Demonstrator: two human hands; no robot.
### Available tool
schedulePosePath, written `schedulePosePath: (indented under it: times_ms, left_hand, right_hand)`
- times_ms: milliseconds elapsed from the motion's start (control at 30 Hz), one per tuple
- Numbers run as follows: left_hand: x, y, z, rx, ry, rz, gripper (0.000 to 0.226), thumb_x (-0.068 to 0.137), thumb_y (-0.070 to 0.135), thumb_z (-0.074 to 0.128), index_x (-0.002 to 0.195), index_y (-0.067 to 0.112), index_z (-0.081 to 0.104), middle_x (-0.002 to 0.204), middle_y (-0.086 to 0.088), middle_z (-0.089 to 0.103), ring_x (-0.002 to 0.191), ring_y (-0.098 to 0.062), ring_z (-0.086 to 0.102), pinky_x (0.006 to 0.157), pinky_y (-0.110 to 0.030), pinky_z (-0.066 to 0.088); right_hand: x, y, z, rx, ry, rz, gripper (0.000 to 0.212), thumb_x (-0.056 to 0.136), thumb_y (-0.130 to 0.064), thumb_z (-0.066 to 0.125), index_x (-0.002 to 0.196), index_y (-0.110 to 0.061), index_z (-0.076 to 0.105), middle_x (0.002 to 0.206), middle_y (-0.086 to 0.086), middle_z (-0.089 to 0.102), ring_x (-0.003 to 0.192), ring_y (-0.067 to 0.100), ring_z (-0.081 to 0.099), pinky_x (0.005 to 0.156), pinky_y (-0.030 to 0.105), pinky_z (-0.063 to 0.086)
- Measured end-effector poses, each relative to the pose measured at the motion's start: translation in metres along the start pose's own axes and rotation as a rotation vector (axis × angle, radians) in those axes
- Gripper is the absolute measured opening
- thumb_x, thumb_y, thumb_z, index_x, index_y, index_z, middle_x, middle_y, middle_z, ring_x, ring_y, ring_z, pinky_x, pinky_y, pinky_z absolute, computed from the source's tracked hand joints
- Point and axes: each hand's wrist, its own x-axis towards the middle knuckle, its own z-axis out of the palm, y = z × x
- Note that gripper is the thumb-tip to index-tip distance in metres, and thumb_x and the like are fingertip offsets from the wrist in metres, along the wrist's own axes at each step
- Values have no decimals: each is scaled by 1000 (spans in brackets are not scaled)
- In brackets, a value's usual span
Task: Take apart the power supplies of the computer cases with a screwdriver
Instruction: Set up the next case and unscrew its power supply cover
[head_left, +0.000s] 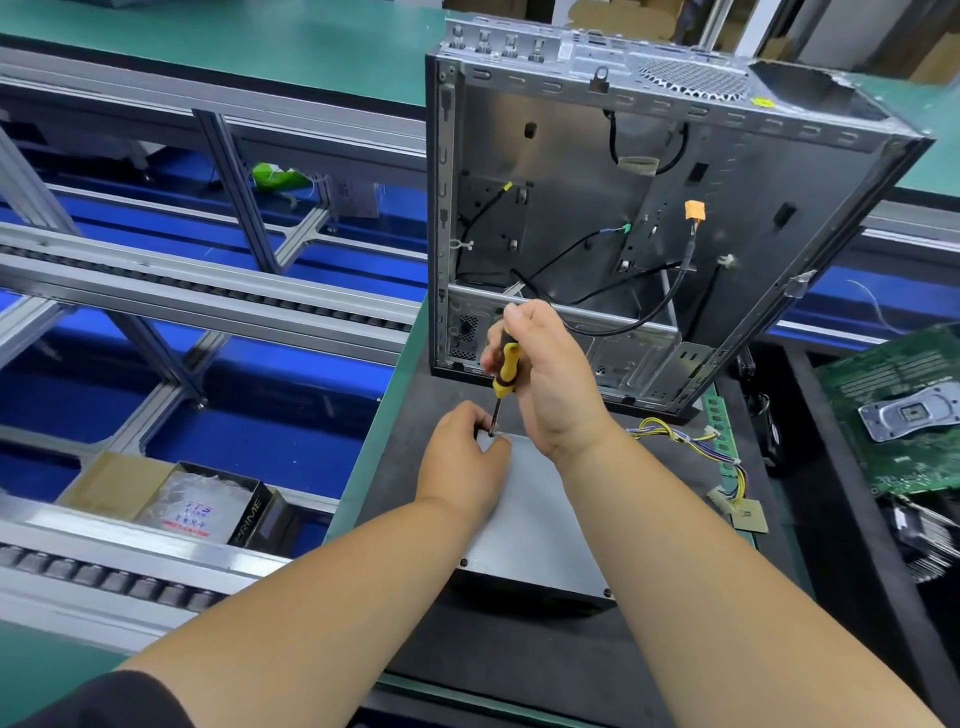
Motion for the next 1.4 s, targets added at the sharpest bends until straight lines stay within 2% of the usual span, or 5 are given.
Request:
schedulePosePath:
  times_ms: [367, 533, 833, 1033, 1400]
  left_hand:
    - [0, 3, 1, -12, -9, -15, 20, 88, 15, 59, 79, 28, 47, 96, 3, 54, 77, -6, 50, 60, -23, 34]
    - [1, 1, 2, -41, -6, -38, 20, 87, 16, 62, 77, 27, 47, 94, 4, 54, 77, -7, 51, 60, -23, 34]
    - [1, -1, 1, -17, -6, -14, 19, 88, 13, 58, 80, 28, 48, 93, 6, 53, 79, -5, 51, 61, -21, 34]
    - [1, 1, 2, -14, -8, -24, 22, 87, 13, 58, 77, 29, 46, 91, 7, 52, 76, -6, 50, 59, -21, 33]
    - [-1, 1, -2, -7, -12, -13, 20, 87, 10, 57, 81, 27, 47, 92, 8, 50, 80, -3, 49, 62, -17, 32]
  right_hand:
    - [1, 0, 9, 19, 15, 40, 53, 108, -41, 31, 73, -12, 58, 59, -4, 46, 57, 12, 40, 64, 29, 33]
    - [0, -3, 15, -4, -54, 20, 20, 96, -30, 49, 83, -15, 46, 63, -1, 43, 60, 13, 38, 62, 25, 32]
    - [4, -10, -1, 20, 19, 55, 28, 105, -20, 48, 82, -11, 60, 74, -1, 60, 68, 15, 57, 72, 27, 50]
    - [3, 1, 6, 83, -2, 5, 52, 109, -31, 30, 74, -6, 59, 53, -2, 41, 53, 12, 36, 58, 27, 30]
    - [2, -1, -4, 45, -49, 43, 20, 89, -34, 54, 80, -16, 48, 78, 1, 55, 68, 16, 53, 74, 31, 45]
